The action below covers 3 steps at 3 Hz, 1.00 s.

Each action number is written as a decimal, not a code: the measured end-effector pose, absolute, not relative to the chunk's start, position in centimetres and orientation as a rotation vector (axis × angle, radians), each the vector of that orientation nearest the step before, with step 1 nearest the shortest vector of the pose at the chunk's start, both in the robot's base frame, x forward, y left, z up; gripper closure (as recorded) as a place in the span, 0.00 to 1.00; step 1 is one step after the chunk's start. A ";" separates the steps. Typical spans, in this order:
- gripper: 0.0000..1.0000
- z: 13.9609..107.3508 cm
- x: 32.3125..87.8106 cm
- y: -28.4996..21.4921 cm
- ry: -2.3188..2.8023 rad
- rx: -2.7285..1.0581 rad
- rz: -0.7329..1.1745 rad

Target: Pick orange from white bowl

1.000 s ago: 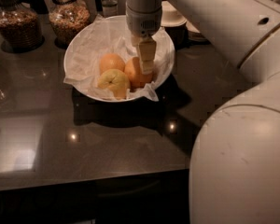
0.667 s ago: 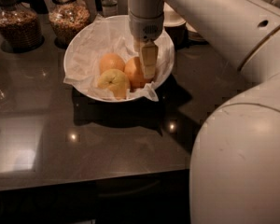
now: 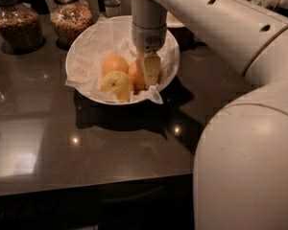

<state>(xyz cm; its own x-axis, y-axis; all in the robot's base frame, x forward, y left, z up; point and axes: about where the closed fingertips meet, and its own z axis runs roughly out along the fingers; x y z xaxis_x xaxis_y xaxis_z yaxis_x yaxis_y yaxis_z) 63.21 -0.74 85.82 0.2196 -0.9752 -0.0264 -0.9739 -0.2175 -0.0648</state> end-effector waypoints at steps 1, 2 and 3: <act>0.27 85.1 62.6 0.3 1.901 -2.431 0.007; 0.27 84.7 62.3 0.8 1.886 -2.442 0.023; 0.46 84.7 62.4 0.5 1.911 -2.410 0.035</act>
Offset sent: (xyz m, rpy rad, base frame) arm -0.0252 0.0131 -0.0127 -0.0097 0.0816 0.0530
